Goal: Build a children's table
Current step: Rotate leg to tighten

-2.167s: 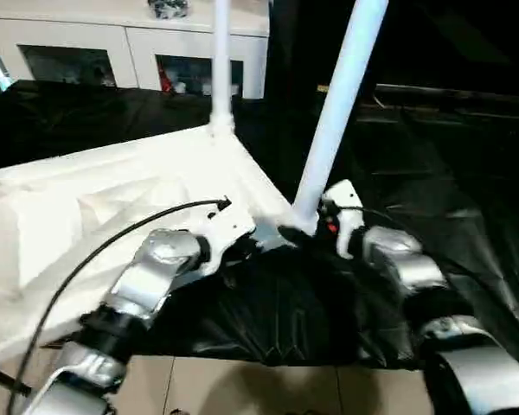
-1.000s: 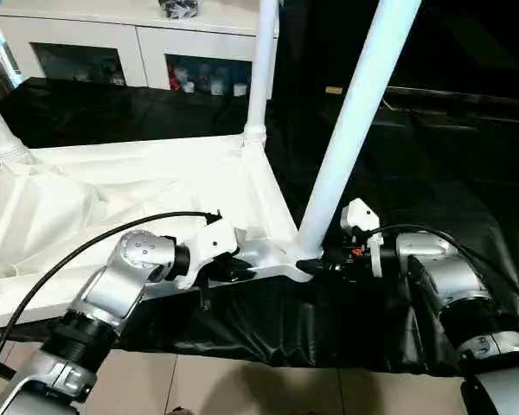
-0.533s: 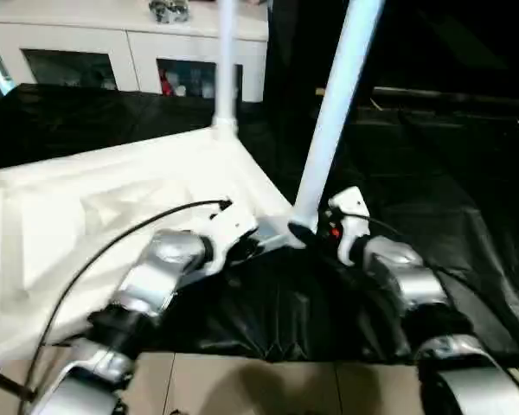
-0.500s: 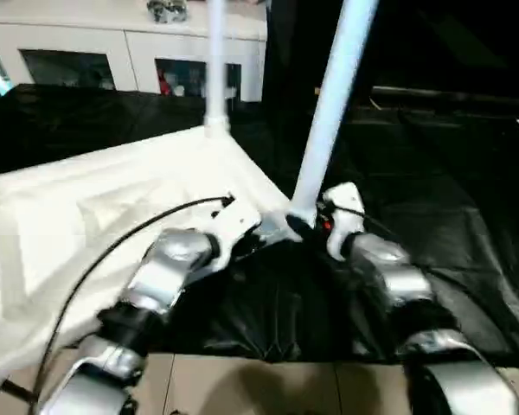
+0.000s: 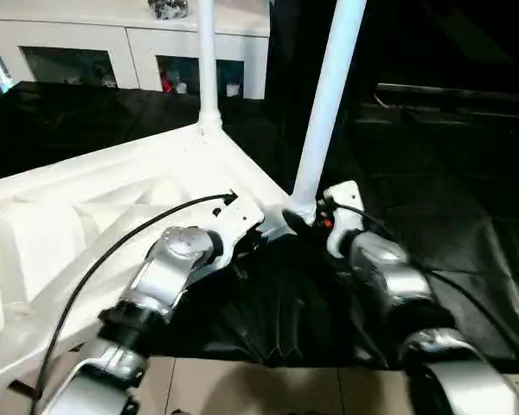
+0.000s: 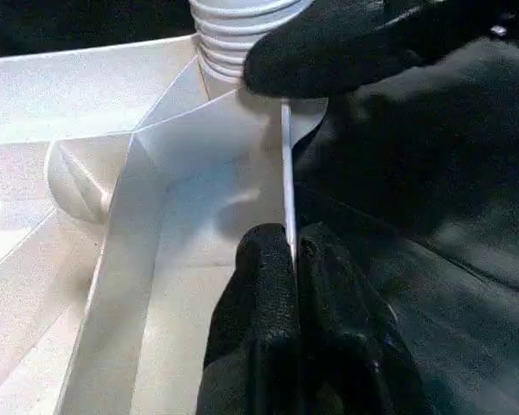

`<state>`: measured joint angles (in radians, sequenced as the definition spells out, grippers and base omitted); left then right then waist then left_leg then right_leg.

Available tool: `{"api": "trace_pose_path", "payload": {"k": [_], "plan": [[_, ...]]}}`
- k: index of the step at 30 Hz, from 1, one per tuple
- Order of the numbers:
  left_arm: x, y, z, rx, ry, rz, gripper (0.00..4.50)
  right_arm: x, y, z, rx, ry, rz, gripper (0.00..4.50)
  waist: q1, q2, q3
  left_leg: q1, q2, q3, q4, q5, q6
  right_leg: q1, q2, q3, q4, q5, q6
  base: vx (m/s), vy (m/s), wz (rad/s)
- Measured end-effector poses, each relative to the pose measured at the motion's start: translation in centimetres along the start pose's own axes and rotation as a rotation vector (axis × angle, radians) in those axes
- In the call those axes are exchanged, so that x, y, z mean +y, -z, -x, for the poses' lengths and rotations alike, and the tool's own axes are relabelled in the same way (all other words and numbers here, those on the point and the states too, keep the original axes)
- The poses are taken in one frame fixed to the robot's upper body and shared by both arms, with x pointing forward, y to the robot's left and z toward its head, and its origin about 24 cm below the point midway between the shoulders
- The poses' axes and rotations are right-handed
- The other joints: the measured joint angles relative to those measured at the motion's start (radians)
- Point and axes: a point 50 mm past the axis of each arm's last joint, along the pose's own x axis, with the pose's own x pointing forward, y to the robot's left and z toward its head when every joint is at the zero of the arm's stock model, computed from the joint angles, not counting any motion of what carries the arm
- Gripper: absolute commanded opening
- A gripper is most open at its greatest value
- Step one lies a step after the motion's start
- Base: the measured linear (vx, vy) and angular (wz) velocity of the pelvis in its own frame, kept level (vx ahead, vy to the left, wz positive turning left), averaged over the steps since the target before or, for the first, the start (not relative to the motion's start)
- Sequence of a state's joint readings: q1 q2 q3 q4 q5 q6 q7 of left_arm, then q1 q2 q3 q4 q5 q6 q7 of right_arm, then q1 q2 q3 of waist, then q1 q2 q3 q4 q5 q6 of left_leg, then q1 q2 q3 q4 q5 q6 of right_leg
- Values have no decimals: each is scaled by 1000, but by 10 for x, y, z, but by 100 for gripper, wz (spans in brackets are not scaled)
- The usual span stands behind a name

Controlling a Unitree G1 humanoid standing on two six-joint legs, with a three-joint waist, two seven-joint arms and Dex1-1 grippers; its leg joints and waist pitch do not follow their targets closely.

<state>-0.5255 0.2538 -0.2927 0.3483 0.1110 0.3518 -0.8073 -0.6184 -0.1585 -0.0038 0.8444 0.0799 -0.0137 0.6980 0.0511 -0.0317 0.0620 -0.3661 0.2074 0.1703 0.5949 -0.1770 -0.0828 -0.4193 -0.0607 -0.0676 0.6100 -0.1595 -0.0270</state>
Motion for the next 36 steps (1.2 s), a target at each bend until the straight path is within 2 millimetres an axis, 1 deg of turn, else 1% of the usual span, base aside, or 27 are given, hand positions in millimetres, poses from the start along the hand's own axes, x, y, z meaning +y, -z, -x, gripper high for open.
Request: {"api": "trace_pose_path", "payload": {"k": [2,4,7,13,16,19,20,21,32,35,36], "plan": [[-3,3,6,-11,71,-17,0,-5,-6,9,15,-84,65,411,7,5,2,0,0,0,0,0,0,0,0,0,0,0,0,0,0,0],[-4,5,11,-14,123,-32,0,-8,-11,16,27,-152,111,411,11,5,2,0,0,1,1,0,0,0,0,0,0,0,0,0,0,0],[-4,8,17,-10,167,-53,0,-9,-14,23,37,-236,147,411,11,5,2,0,0,0,2,0,0,1,0,1,0,0,0,0,0,0],[-1,14,30,1,246,-75,0,-10,-13,41,123,-418,197,411,9,4,2,-1,1,0,2,0,0,1,0,0,0,0,0,0,0,0],[0,15,32,1,260,-79,0,-6,-11,42,149,-476,204,411,9,4,2,-2,1,0,3,0,0,0,0,0,0,0,0,0,0,0],[0,15,33,1,267,-85,0,-3,-9,39,156,-493,207,411,10,2,3,-2,1,0,3,0,0,0,0,0,0,0,0,0,0,0],[0,15,33,1,268,-85,0,-2,-9,38,155,-495,208,396,10,2,3,-2,0,0,3,0,0,0,0,0,0,0,0,0,0,0],[0,15,33,1,268,-85,0,-2,-10,37,152,-496,208,396,10,2,3,-2,1,0,3,0,0,0,0,0,0,0,0,0,0,0],[0,17,36,3,289,-84,0,-1,-10,36,153,-501,208,297,12,2,3,-2,1,0,3,0,0,1,0,0,0,0,0,0,0,0],[0,16,35,0,290,-83,0,0,-10,36,151,-500,206,289,12,2,3,-2,1,0,3,0,0,1,0,0,0,0,0,0,0,0],[-1,16,34,-3,291,-81,0,0,-9,35,149,-498,203,279,12,2,3,-1,1,0,3,0,0,1,0,0,0,0,0,0,0,0]]}}
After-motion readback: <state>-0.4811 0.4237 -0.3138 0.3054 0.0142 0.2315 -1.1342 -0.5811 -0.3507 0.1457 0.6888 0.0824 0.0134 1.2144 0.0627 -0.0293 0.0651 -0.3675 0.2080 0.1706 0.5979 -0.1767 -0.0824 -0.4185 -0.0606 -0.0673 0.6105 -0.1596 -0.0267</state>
